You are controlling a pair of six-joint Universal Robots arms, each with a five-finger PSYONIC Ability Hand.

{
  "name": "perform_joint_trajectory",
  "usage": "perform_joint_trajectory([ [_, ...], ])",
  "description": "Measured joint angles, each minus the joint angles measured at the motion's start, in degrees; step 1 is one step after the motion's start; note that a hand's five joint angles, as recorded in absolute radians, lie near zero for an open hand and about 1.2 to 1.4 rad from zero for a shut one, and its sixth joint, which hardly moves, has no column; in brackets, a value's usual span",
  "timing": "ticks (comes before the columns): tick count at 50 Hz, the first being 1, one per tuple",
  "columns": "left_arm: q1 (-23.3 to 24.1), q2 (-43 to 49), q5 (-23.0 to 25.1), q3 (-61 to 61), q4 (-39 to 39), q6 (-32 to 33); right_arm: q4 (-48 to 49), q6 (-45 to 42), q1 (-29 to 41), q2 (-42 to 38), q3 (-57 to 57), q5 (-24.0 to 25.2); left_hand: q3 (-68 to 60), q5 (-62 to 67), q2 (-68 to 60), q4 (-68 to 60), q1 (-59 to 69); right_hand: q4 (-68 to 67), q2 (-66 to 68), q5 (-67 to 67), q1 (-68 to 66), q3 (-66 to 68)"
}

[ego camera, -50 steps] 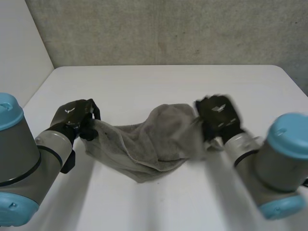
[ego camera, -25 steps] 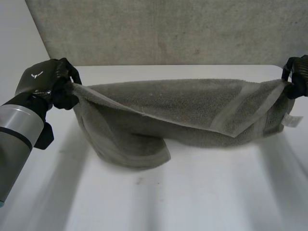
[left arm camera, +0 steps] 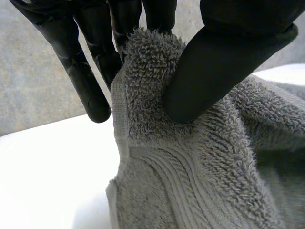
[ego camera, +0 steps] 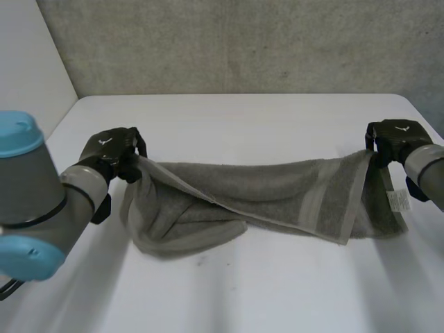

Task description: Fold the towel.

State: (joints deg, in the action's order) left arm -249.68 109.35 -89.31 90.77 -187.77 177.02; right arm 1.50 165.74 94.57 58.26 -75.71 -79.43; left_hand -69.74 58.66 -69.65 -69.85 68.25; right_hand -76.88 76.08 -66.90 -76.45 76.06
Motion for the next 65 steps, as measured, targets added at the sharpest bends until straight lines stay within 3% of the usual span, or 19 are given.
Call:
perform_joint_trajectory([
  [4,0.01,3.79,-0.07,-3.89,0.04,1.60,-1.56,-1.34,0.86,-5.05,7.02,-2.68,0.00,0.00,0.00,0.00,0.00,2.24,-2.18,2.41,2.26,-2.15],
  [10,0.15,7.84,-0.20,-7.45,0.04,2.34,-4.31,-1.57,1.82,-10.69,15.87,-5.13,0.00,0.00,0.00,0.00,0.00,57.01,-57.69,59.58,56.99,-56.78],
  [12,0.19,8.33,-0.23,-7.62,0.04,2.34,-5.14,-1.46,2.03,-10.88,16.86,-5.56,0.00,0.02,0.00,0.00,0.00,61.82,-61.61,63.66,61.52,-61.51],
  [22,0.25,8.34,-0.40,-6.29,0.03,2.04,-5.28,-2.00,2.24,-0.20,6.57,-4.78,0.00,0.22,-0.04,0.00,0.00,61.99,-61.69,63.19,62.30,-62.01],
  [31,0.25,7.33,-0.51,-4.85,-0.03,1.93,-1.62,-5.12,2.90,8.68,-13.09,2.46,0.00,0.23,-0.04,0.00,0.00,53.79,-54.77,52.80,53.58,-53.31],
  [41,0.25,6.58,-0.52,-3.97,-0.06,2.01,5.59,-9.64,5.35,6.49,-22.91,5.02,0.00,0.23,-0.04,0.00,0.00,48.29,-47.75,47.71,47.80,-47.49],
  [50,0.25,6.30,-0.52,-3.53,-0.10,2.02,7.99,-10.44,6.00,2.96,-22.48,4.68,0.00,0.23,-0.05,0.00,0.00,38.77,-38.00,38.45,37.96,-37.91],
  [53,0.25,6.25,-0.52,-3.38,-0.13,2.02,9.11,-10.36,5.99,2.43,-22.17,4.62,0.00,0.23,-0.05,0.00,0.00,30.17,-29.17,30.27,29.69,-29.27],
  [65,0.24,6.22,-0.52,-3.23,-0.07,2.01,11.48,-10.27,5.90,1.85,-21.45,4.54,0.00,0.23,-0.05,0.00,0.00,25.74,-25.36,26.46,25.21,-25.04],
])
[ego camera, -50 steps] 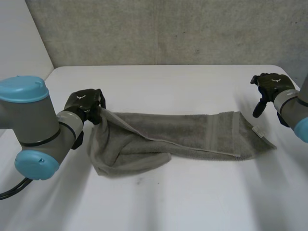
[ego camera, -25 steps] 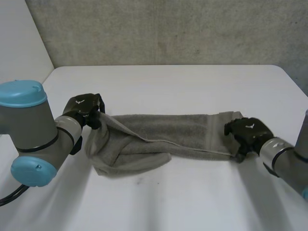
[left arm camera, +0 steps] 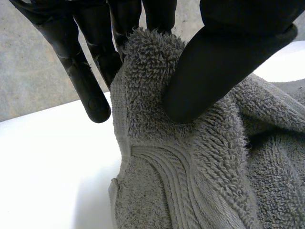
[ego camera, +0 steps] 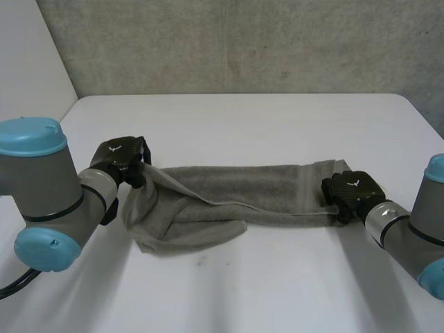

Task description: Fold the towel.

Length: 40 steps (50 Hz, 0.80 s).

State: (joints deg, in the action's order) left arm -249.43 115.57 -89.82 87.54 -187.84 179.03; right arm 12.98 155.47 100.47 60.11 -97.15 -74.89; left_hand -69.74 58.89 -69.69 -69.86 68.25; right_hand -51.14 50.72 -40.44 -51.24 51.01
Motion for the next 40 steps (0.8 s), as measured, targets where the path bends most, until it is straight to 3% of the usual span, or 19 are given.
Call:
perform_joint_trajectory([
  [40,0.00,0.22,0.00,0.09,-0.37,0.17,-0.82,0.16,0.17,0.27,3.65,-0.06,0.00,0.00,0.00,0.00,0.00,3.17,-2.98,2.65,3.69,-3.46],
])
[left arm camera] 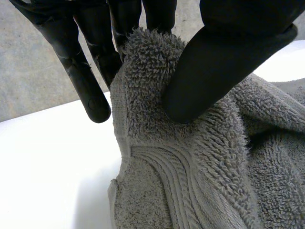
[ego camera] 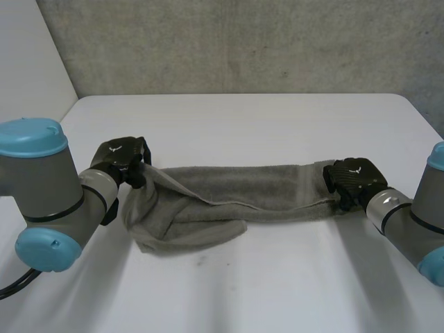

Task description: Fold the towel.

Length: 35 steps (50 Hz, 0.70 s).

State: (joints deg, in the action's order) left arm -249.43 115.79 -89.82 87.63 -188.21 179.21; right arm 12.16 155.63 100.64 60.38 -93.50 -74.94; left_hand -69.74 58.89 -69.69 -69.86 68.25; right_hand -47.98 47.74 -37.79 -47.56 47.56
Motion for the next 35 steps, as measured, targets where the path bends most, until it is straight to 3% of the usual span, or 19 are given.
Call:
perform_joint_trajectory([
  [24,0.00,0.05,0.00,0.00,-0.05,0.04,-0.63,0.20,0.21,0.56,1.28,-0.12,0.00,0.00,0.00,0.00,0.00,5.53,-4.68,6.83,5.63,-5.25],
  [35,0.05,0.05,0.00,0.00,-0.05,0.02,-0.60,0.18,0.83,-0.03,1.51,-0.02,0.00,0.00,0.00,0.00,0.00,1.84,-1.65,2.33,1.58,-1.42],
])
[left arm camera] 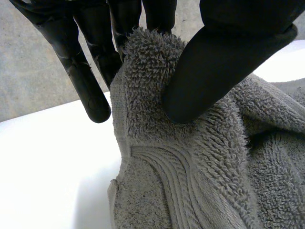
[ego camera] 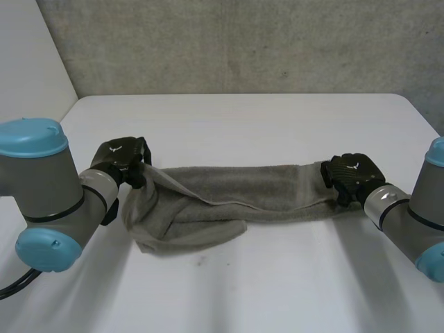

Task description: Fold the towel.

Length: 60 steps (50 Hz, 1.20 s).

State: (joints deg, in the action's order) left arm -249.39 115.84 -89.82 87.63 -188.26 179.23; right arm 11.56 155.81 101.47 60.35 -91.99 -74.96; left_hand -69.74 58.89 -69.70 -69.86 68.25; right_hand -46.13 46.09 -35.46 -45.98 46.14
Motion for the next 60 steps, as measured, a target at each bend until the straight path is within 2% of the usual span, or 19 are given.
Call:
perform_joint_trajectory([
  [2,0.02,0.00,0.00,0.02,0.00,0.02,0.03,0.04,0.08,-0.09,0.11,0.12,0.00,0.00,0.00,0.00,0.00,-9.07,10.26,-9.61,-10.17,9.92],
  [3,0.04,0.00,0.02,0.02,0.00,0.03,0.03,0.10,0.12,-0.10,0.20,0.21,0.00,0.00,0.00,0.00,0.00,-20.66,21.20,-20.38,-21.01,20.36],
  [4,0.06,0.00,0.03,0.02,0.00,0.04,0.04,0.20,0.17,-0.04,0.33,0.29,0.00,0.00,0.00,0.00,0.00,-26.68,27.27,-27.40,-27.64,26.52],
  [6,0.09,-0.02,0.03,0.02,0.02,0.07,0.08,0.42,0.28,0.25,0.49,0.35,0.00,0.00,0.00,0.00,0.00,-30.51,29.43,-30.24,-29.57,30.20],
  [12,0.47,-0.70,0.04,0.02,0.26,0.21,0.20,1.59,0.54,4.03,0.87,0.11,0.00,0.00,0.00,0.00,0.00,-30.73,29.43,-30.24,-29.57,30.25],
  [18,1.31,-4.70,0.18,0.10,1.23,0.50,-1.49,4.13,0.29,12.60,1.21,-0.09,0.00,0.00,0.00,0.00,0.00,-30.73,29.43,-30.24,-29.57,30.25],
  [23,1.45,-10.82,0.44,0.02,4.02,1.46,-9.07,5.17,0.00,19.02,3.46,0.41,0.00,0.00,0.00,0.00,0.00,-30.74,29.43,-30.24,-29.57,30.25],
  [29,1.48,-19.76,0.77,-0.81,10.21,5.33,-23.24,4.88,-0.28,25.46,9.86,1.34,0.00,0.00,0.00,0.00,0.00,-30.74,29.43,-30.24,-29.57,30.25],
  [36,1.51,-22.36,1.00,-1.95,16.03,10.90,-32.70,1.60,-0.06,25.33,16.21,2.22,0.00,0.00,0.00,0.00,0.00,-30.74,29.43,-30.24,-29.57,30.25],
  [40,1.49,-17.82,0.86,-4.58,17.24,13.40,-34.69,-2.03,0.31,19.41,20.57,2.25,-0.02,0.00,0.00,0.00,0.00,-30.74,29.43,-30.24,-29.58,30.25],
  [46,1.24,-7.57,0.11,-16.37,15.85,14.16,-28.70,-3.15,1.59,8.49,30.26,1.31,-0.04,0.00,0.00,-0.01,0.00,-30.74,29.43,-30.24,-29.58,30.25],
  [50,1.21,-2.65,-1.41,-28.21,12.69,13.53,-17.62,-0.76,2.63,3.75,36.35,0.37,-0.05,0.00,0.00,-0.01,0.00,-30.74,29.43,-30.24,-29.59,30.25],
  [56,1.36,-2.64,-4.54,-38.04,6.37,10.85,-1.13,4.72,3.01,4.62,36.10,-1.12,-0.05,0.00,0.00,-0.01,0.00,-30.74,29.43,-30.24,-29.59,30.25],
  [60,1.55,-4.69,-5.52,-37.41,4.16,8.97,3.80,7.11,2.90,6.95,32.61,-1.32,-0.05,0.00,0.00,-0.01,0.00,-30.74,29.43,-30.24,-29.59,30.25],
])
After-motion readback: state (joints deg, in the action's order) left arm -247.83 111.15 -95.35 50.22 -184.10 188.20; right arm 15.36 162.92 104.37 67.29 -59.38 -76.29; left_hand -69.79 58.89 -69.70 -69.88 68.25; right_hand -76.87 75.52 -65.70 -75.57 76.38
